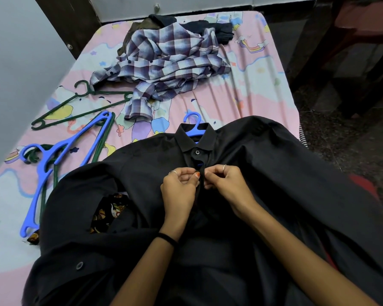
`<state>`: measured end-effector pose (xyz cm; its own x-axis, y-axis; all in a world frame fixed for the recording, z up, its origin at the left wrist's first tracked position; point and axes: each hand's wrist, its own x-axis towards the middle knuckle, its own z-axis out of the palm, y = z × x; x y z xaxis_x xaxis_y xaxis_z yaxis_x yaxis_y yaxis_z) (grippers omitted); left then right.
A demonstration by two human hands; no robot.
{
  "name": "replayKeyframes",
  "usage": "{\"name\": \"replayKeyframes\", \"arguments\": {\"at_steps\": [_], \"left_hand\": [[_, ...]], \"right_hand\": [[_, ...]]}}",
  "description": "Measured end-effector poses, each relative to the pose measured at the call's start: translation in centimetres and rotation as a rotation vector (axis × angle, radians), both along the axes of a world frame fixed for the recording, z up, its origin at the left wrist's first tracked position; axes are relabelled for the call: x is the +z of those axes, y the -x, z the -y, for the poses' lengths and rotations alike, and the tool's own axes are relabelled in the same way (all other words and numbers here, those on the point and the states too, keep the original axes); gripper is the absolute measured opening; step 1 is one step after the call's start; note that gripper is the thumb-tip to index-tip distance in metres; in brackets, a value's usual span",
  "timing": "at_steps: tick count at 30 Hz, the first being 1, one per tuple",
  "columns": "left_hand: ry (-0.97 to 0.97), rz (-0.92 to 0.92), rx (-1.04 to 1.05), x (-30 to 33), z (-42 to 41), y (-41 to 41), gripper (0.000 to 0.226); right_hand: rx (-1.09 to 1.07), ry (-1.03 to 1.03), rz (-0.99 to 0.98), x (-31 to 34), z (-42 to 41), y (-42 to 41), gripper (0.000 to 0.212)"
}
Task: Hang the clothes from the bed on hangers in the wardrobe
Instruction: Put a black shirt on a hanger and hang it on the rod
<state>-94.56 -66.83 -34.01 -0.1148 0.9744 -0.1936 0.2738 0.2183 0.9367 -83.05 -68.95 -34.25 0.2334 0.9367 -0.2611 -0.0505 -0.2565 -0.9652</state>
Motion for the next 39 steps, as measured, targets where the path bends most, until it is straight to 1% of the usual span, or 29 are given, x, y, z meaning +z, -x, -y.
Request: {"name": "replayKeyframes", "arguments": {"at_steps": [4,10,12,14,16,18,21,23,25,27,29,30,32,33,35,39], "left_hand": [[0.050,0.019,0.024,-0.3,0.1,-0.2,0.010],[0.088,0.041,-0.006,-0.3,0.0,-0.4,0.020],[0.096,0.016,-0.022,-0.3,-0.1,-0.5,0.022],[0.107,-0.025,-0.036,-0.4,0.0,-0.5,0.019],[0.113,-0.038,-0.054,-0.3,0.1,-0.6,0.012],[0.107,-0.040,-0.062,-0.1,0.2,-0.7,0.015],[0.073,-0.041,-0.031,-0.2,-0.1,-0.7,0.015],[0.076,0.009,-0.018,-0.2,-0.3,-0.6,0.016],[0.096,0.075,-0.014,-0.1,-0.5,-0.6,0.018],[0.116,0.148,-0.030,0.2,-0.6,-0.5,0.017],[0.149,0.219,-0.059,0.4,-0.7,-0.5,0.016],[0.164,0.240,-0.074,0.4,-0.8,-0.4,0.016],[0.180,0.242,-0.112,0.5,-1.1,-0.3,0.016],[0.181,0.230,-0.138,0.6,-1.3,-0.3,0.016],[0.167,0.209,-0.193,1.3,-2.2,-0.1,0.015],[0.056,0.098,-0.275,3.4,-5.2,-0.2,0.014]], "right_hand": [[0.014,0.013,0.039,-0.5,-0.2,0.0,0.013],[0.032,0.019,0.093,-1.1,-0.5,-0.3,0.005],[0.036,0.030,0.136,-1.2,-0.6,-0.3,0.003],[0.042,0.037,0.187,-1.4,-0.6,-0.3,0.003],[0.049,0.022,0.246,-1.4,-0.4,-0.2,0.007],[0.044,-0.020,0.299,-1.1,-0.2,0.0,0.009],[0.030,-0.098,0.314,-0.7,0.0,0.3,0.008],[0.032,-0.123,0.308,-0.7,-0.1,0.3,0.007],[0.032,-0.124,0.272,-0.8,-0.3,0.2,0.005],[0.025,-0.105,0.165,-0.8,-0.5,0.1,0.004],[0.009,-0.075,-0.008,-0.7,-0.6,-0.1,0.006],[0.003,-0.049,-0.126,-0.5,-0.6,-0.3,0.006],[0.000,0.020,-0.367,-0.1,-0.6,-0.5,0.007],[-0.001,0.043,-0.430,0.0,-0.7,-0.6,0.007],[-0.012,0.041,-0.414,0.2,-0.9,-1.0,0.008],[-0.093,-0.066,-0.165,1.0,-1.4,-2.4,0.014]]}}
